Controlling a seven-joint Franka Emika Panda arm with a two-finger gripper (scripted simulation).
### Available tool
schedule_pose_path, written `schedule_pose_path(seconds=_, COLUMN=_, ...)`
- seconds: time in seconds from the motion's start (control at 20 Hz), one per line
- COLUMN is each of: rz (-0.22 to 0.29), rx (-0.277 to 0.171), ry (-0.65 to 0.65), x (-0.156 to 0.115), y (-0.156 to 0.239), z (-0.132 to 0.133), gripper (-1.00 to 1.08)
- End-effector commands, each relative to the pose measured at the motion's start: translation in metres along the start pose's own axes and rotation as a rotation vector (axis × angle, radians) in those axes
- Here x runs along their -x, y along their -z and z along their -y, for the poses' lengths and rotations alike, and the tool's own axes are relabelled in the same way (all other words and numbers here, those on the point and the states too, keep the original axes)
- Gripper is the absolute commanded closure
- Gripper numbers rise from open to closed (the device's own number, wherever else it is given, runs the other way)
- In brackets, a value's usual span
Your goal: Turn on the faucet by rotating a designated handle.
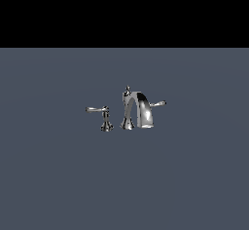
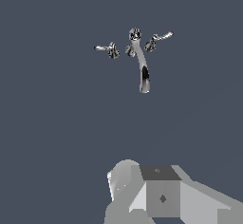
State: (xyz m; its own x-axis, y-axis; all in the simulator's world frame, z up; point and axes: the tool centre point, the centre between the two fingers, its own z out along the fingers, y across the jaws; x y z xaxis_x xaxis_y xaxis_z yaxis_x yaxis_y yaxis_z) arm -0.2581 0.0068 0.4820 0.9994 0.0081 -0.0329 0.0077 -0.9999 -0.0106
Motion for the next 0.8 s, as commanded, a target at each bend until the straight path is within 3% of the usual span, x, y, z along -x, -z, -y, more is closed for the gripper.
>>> schedule_pose_path(seconds=0.0, rz=0.0, rx=0.0, ry=0.0, x=0.0, y=0.0, z=0.0, gripper=1.08)
schedule_pose_path(seconds=0.75, rz=-0.002, rx=-0.002, ry=-0.121, x=-0.013, y=-0.033, z=0.023, gripper=1.08)
